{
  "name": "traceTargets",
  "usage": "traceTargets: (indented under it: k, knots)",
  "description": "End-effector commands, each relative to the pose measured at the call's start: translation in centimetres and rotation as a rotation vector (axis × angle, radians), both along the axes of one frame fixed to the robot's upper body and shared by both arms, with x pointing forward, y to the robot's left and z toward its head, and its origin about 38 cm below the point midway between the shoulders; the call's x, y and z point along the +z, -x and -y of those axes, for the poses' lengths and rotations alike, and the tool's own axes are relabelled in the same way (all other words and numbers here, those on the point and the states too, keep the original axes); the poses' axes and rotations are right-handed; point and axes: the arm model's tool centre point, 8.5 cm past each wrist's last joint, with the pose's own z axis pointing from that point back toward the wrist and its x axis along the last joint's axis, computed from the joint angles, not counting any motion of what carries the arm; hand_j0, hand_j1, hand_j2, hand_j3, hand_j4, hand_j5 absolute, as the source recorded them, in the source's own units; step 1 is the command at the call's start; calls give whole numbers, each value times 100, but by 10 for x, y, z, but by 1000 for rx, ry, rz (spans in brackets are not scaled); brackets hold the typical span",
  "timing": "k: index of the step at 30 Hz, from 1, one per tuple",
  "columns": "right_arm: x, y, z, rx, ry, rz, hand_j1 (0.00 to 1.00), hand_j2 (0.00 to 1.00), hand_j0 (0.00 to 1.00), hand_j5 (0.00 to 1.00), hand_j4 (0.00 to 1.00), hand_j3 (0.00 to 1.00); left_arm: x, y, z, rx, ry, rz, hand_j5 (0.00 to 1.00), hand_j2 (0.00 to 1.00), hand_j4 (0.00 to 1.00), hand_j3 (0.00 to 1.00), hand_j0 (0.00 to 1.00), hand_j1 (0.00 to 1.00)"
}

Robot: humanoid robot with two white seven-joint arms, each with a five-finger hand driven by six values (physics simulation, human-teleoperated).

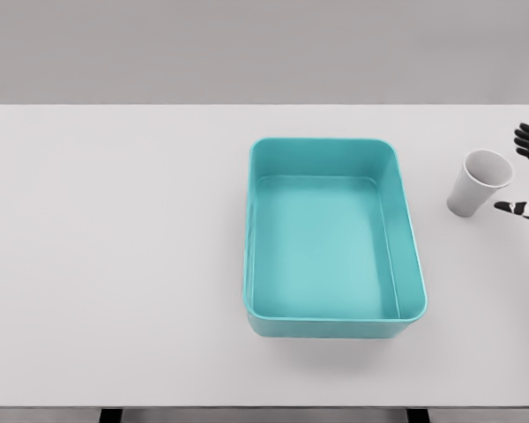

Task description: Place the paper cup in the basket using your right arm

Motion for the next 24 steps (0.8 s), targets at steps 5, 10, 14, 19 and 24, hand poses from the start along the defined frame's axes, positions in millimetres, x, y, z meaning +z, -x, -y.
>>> traceTargets:
  k: [5,10,14,19,24]
  knots:
    - [-18,3,11,-41,-27,-48,100,100,100,100,100,100,0,0,0,1,-1,1,100,100,100,100,100,100]
    - [-24,6,23,-89,-98,-52,100,100,100,100,100,100,0,0,0,1,-1,-1,100,100,100,100,100,100]
    - [-37,3,9,-79,-139,-65,100,100,100,100,100,100,0,0,0,-1,0,1,100,100,100,100,100,100]
    - [-48,1,5,-93,-172,-82,100,100,100,100,100,100,0,0,0,1,0,1,100,100,100,100,100,100]
    - [-53,-2,-1,-100,-212,-84,100,100,100,100,100,100,0,1,0,1,0,-2,100,100,100,100,100,100]
